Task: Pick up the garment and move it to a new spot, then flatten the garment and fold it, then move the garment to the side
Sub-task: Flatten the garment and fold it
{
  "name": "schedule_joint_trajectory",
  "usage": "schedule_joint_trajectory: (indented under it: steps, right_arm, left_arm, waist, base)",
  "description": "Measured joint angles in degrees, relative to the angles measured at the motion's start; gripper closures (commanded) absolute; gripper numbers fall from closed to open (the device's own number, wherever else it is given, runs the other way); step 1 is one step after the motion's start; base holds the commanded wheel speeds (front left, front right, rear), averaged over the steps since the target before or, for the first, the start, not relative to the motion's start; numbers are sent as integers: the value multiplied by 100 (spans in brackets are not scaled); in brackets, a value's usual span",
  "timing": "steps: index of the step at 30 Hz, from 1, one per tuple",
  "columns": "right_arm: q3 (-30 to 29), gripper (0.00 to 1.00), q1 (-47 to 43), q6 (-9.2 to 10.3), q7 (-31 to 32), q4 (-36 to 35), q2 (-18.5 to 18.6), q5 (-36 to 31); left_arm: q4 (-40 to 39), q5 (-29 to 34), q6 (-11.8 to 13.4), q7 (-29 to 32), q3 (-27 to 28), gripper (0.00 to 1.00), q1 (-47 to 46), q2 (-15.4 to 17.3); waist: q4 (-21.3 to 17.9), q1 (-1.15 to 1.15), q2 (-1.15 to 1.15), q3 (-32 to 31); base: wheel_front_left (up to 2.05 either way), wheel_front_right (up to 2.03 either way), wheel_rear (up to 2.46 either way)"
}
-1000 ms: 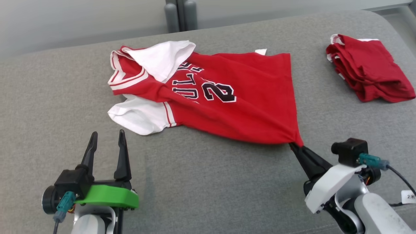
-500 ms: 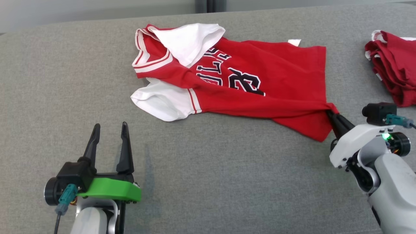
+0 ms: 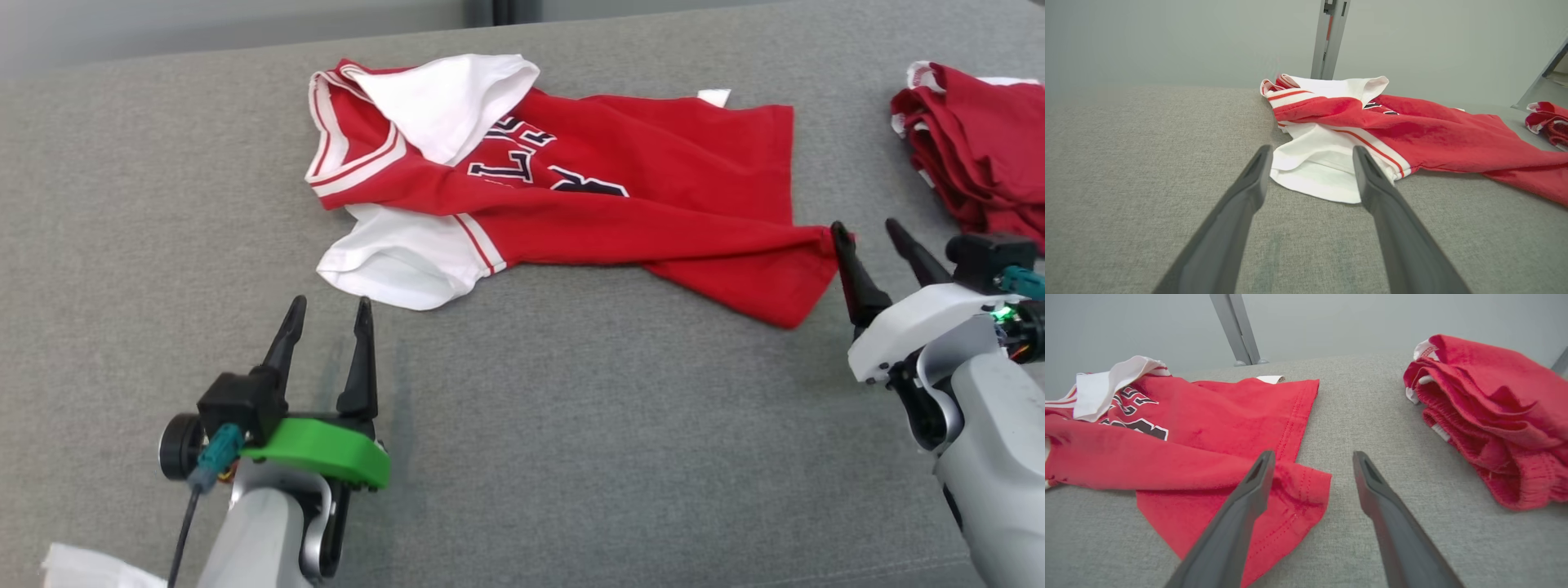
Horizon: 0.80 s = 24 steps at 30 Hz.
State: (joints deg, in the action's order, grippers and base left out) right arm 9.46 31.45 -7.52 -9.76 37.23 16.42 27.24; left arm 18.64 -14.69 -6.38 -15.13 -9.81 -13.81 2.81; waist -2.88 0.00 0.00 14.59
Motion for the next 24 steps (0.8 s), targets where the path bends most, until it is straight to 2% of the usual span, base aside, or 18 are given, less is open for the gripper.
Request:
schedule_joint_trajectory:
  steps: [6, 10, 12, 19, 20, 21, 22, 23, 24]
  right_arm:
    - [-62, 0, -74, 0, -242, -608, 111, -46]
    - [-30, 0, -218, 0, -271, -1170, 119, -42]
    - [-33, 0, -289, 0, -257, -1394, 110, -42]
    - [-122, 0, -560, 0, -178, -1963, -7, -53]
    - [-147, 0, -599, 0, -178, -2018, -27, -58]
    - [-166, 0, -624, 0, -177, -2052, -48, -64]
    - [-192, 0, -650, 0, -178, -2098, -77, -79]
    - [-227, 0, -676, 0, -178, -2141, -97, -116]
    - [-275, 0, -714, 0, -179, -2173, -109, -152]
  left_arm:
    - [827, -226, -13, 275, 160, 0, -703, 120]
    - [1396, -364, 137, 552, 424, 0, -1143, 293]
    - [1648, -394, 226, 690, 511, 0, -1294, 388]
    - [2151, -539, 259, 877, 577, 0, -1499, 494]
    - [2187, -543, 232, 860, 564, 26, -1505, 494]
    - [2213, -543, 218, 850, 539, 62, -1511, 494]
    - [2243, -543, 193, 842, 502, 87, -1518, 500]
    - [2265, -543, 169, 823, 460, 100, -1520, 494]
    - [2276, -543, 140, 788, 410, 100, -1519, 482]
  waist:
    - [-284, 0, 0, 61]
    - [-513, 0, 0, 151]
    - [-619, 0, 0, 201]
    - [-871, 0, 0, 382]
    - [-884, 0, 0, 395]
    - [-886, 0, 0, 397]
    - [-882, 0, 0, 391]
    - [-871, 0, 0, 381]
    - [-853, 0, 0, 367]
  base:
    - [0, 0, 0]
    - [0, 0, 0]
    - [0, 0, 0]
    - [0, 0, 0]
    - [0, 0, 0]
    - [0, 0, 0]
    - [0, 0, 0]
    - [0, 0, 0]
    - [0, 0, 0]
